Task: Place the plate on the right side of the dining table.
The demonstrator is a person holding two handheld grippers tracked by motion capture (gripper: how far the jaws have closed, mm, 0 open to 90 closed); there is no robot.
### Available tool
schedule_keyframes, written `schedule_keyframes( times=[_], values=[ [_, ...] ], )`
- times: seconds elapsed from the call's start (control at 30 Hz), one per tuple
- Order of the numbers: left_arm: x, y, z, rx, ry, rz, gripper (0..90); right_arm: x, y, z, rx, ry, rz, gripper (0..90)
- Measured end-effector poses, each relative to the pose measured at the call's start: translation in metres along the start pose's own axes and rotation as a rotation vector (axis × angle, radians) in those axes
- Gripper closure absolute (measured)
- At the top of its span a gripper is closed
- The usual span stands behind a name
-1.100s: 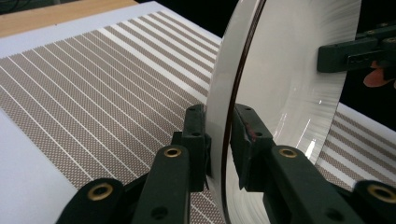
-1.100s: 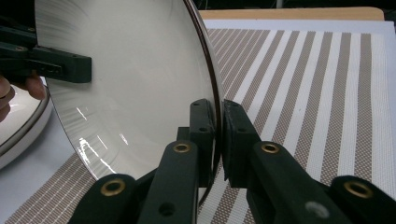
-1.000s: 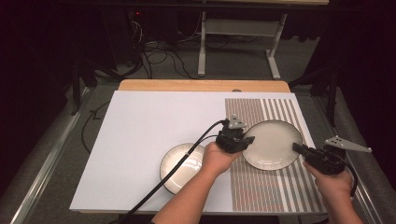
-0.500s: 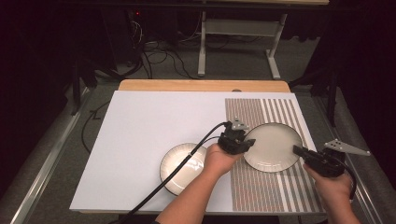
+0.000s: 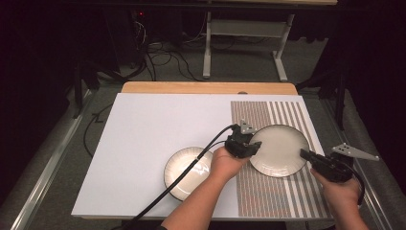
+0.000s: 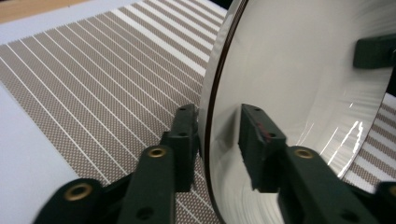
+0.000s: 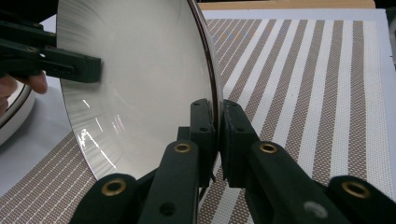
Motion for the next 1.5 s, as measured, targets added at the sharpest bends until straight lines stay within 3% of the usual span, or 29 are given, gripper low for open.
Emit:
schedule_keyframes(
  times=[0.13,0.4,0.57,0.67,0.83,1.0,1.37,1.5],
  values=[
    [0.004,-0.001,-0.01,0.007,0.012,0.033,55.7,0.0,0.0,0.0,-0.003,0.004,-0.003,86.6],
    [0.001,-0.007,-0.036,0.028,0.039,0.059,43.1,0.0,0.0,0.001,-0.011,0.001,-0.003,86.4],
    [-0.004,-0.017,-0.057,0.053,0.068,0.046,33.8,0.001,-0.001,0.001,-0.013,0.001,-0.007,86.3],
    [-0.008,-0.022,-0.072,0.047,0.088,0.032,30.1,0.001,-0.001,0.0,-0.015,0.002,-0.009,86.4],
    [-0.014,-0.028,-0.094,0.084,0.113,0.035,20.7,0.002,-0.002,0.0,-0.018,0.0,-0.015,86.4],
    [-0.019,-0.034,-0.119,0.083,0.155,0.012,15.4,0.002,-0.002,0.0,-0.021,-0.004,-0.01,86.4],
    [-0.032,-0.049,-0.167,0.187,0.167,0.025,1.6,0.003,-0.003,0.0,-0.025,-0.003,-0.019,86.3],
    [-0.036,-0.05,-0.181,0.18,0.191,0.03,0.0,0.002,-0.003,0.0,-0.028,-0.006,-0.015,86.3]
  ],
)
Point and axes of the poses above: each handheld gripper's, and its own axes: z roughly forward along the jaws, x roughly out of its top, y roughly to its right, the point moved 7 cm from there along z, roughly forward along the jaws, and after that the axes turned 12 degrees about -x, right-handed, at the moved point
